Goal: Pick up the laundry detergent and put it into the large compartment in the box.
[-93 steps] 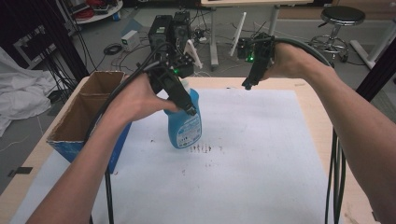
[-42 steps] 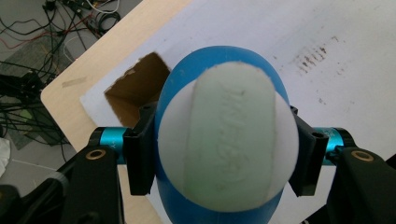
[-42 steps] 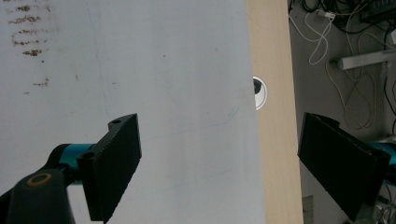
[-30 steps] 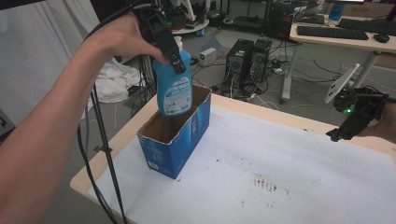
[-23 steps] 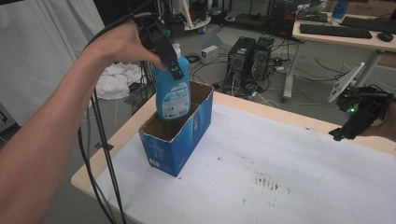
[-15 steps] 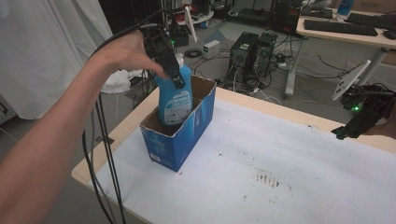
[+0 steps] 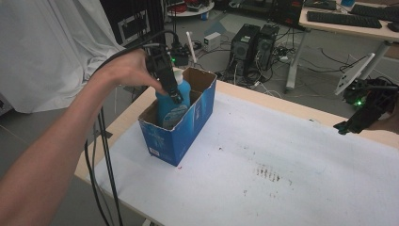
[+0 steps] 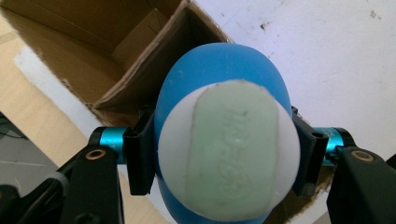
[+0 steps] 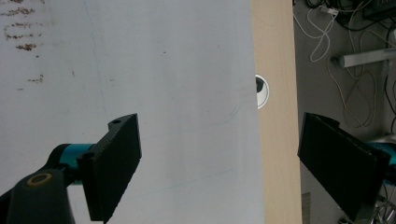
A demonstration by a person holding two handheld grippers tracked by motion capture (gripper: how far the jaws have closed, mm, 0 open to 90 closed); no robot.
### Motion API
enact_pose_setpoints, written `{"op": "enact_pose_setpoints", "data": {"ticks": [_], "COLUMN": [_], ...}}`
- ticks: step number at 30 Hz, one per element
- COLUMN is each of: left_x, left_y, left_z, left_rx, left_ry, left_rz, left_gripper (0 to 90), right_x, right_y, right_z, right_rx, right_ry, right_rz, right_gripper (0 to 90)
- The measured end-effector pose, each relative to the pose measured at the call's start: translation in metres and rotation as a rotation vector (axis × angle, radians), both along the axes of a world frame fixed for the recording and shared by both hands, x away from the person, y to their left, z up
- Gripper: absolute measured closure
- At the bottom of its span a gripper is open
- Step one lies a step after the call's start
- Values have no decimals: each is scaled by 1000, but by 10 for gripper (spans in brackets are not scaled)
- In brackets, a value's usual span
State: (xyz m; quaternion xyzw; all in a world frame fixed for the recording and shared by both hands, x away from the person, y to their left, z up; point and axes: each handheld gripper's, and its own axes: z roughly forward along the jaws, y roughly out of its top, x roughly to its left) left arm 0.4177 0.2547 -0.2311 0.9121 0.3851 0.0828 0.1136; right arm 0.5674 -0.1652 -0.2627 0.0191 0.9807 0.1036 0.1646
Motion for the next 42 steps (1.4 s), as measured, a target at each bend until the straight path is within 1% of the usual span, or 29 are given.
{"op": "enact_pose_setpoints", "data": {"ticks": [2, 3, 4, 6, 7, 8, 9, 10, 11, 16, 17, 19, 22, 26, 29, 35, 37, 42], "left_x": [0, 0, 0, 1, 2, 2, 2, 2, 3, 4, 4, 4, 5, 3, 1, 0, 0, 1], "left_y": [1, 1, 1, 1, 2, 2, 3, 3, 4, 5, 4, 4, 5, 7, 8, 4, 3, 5], "left_z": [-9, -9, -13, -17, -24, -24, -29, -29, -35, -41, -45, -48, -48, -49, -50, -50, -50, -50], "left_rx": [9, 9, 7, 16, 17, 17, 19, 19, 21, 21, 28, 26, 15, 16, 8, 25, 30, 26], "left_ry": [13, 13, 14, 22, 24, 24, 24, 24, 29, 35, 47, 51, 42, 43, 33, 28, 27, 34], "left_rz": [-14, -14, -15, -26, -42, -42, -56, -56, -63, -64, -83, -86, -94, -126, -128, -133, -135, -132], "left_gripper": [384, 384, 384, 384, 384, 384, 384, 384, 384, 384, 383, 383, 384, 383, 383, 382, 382, 380], "right_x": [0, 0, 0, 0, 0, 0, 0, 0, -1, -1, 0, 0, -1, -1, 0, -1, -2, -3], "right_y": [1, 1, 1, 3, 3, 3, 4, 4, 5, 5, 5, 5, 6, 6, 6, 7, 7, 6], "right_z": [-1, -1, -2, -2, -2, -2, -3, -3, -3, -3, -3, -3, -4, -4, -4, -3, -3, -2], "right_rx": [-3, -3, -3, -8, -9, -9, -7, -7, -10, -11, -13, -15, -16, -14, -15, -13, -11, -11], "right_ry": [1, 1, 2, 3, 3, 3, 2, 2, 2, 1, 0, 2, 0, 0, 0, -2, -1, -1], "right_rz": [2, 2, -1, 8, 7, 7, 12, 12, 10, 14, 14, 14, 14, 15, 14, 17, 13, 18], "right_gripper": [126, 126, 126, 126, 126, 126, 126, 126, 126, 126, 126, 126, 126, 126, 126, 126, 126, 126]}}
